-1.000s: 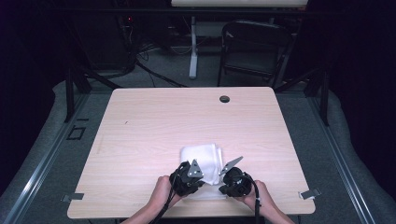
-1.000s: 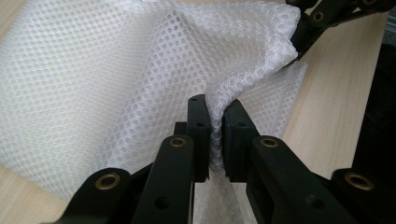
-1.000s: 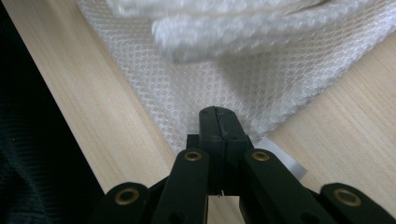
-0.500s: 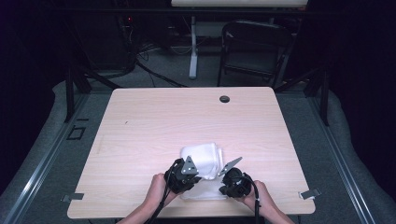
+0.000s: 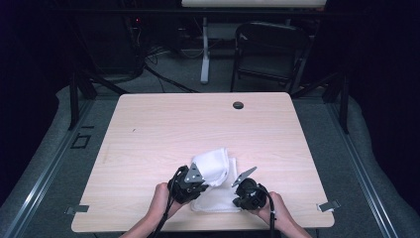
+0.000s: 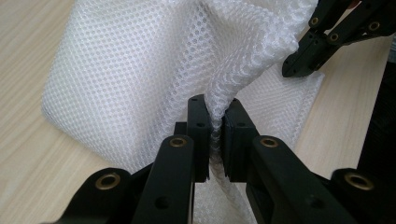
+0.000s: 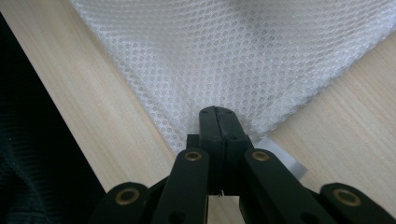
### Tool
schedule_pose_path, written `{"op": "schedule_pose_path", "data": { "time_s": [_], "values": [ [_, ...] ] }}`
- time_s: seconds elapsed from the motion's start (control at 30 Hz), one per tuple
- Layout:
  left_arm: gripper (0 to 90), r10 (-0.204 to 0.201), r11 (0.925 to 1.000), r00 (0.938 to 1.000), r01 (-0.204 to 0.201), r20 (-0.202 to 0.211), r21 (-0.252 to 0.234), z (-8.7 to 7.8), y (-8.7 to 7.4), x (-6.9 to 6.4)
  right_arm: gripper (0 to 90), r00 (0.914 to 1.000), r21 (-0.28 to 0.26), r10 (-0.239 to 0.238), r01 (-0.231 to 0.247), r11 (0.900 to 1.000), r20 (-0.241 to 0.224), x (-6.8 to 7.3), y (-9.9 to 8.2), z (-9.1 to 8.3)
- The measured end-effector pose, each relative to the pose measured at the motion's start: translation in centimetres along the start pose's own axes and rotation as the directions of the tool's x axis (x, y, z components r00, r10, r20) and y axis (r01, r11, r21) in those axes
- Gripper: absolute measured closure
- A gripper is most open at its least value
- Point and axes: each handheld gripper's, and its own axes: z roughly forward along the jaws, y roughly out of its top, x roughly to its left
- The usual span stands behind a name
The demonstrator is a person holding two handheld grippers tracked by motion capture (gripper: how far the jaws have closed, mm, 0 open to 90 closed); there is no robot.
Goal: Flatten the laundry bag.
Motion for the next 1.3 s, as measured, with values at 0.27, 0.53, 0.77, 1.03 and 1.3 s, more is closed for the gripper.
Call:
{"op": "schedule_pose_path", "data": {
  "time_s": [0.27, 0.53, 0.77, 1.03, 1.3],
  "values": [
    [83.4, -0.009, 0.9999, 0.9999, 0.009, -0.012, -0.010, -0.9, -0.3, 0.4, 90.0, 1.0000, 0.004, 0.010, -0.010, 0.9999, 0.001, 0.0, 0.0, 0.0],
    [83.4, -0.029, 0.9992, 0.9994, 0.028, -0.020, -0.028, -2.0, -0.8, 0.7, 90.0, 0.9999, 0.010, 0.014, -0.014, 0.9999, 0.005, 0.0, 0.0, 0.0],
    [83.4, -0.053, 0.9978, 0.9979, 0.051, -0.036, -0.043, -2.8, -1.3, 1.1, 90.0, 0.9998, 0.018, 0.012, -0.012, 0.9998, 0.013, 0.1, 0.0, -0.1],
    [83.2, -0.078, 0.9966, 0.9957, 0.077, -0.050, -0.027, -3.6, -2.3, 1.6, 90.0, 0.9996, 0.034, 0.008, -0.009, 0.9994, 0.027, 0.1, 0.1, -0.2],
    [83.2, -0.091, 0.9958, 0.9938, 0.090, -0.064, -0.011, -4.0, -3.0, 1.9, 90.0, 0.9991, 0.043, 0.007, -0.009, 0.9990, 0.042, 0.1, 0.1, -0.2]
  ]
}}
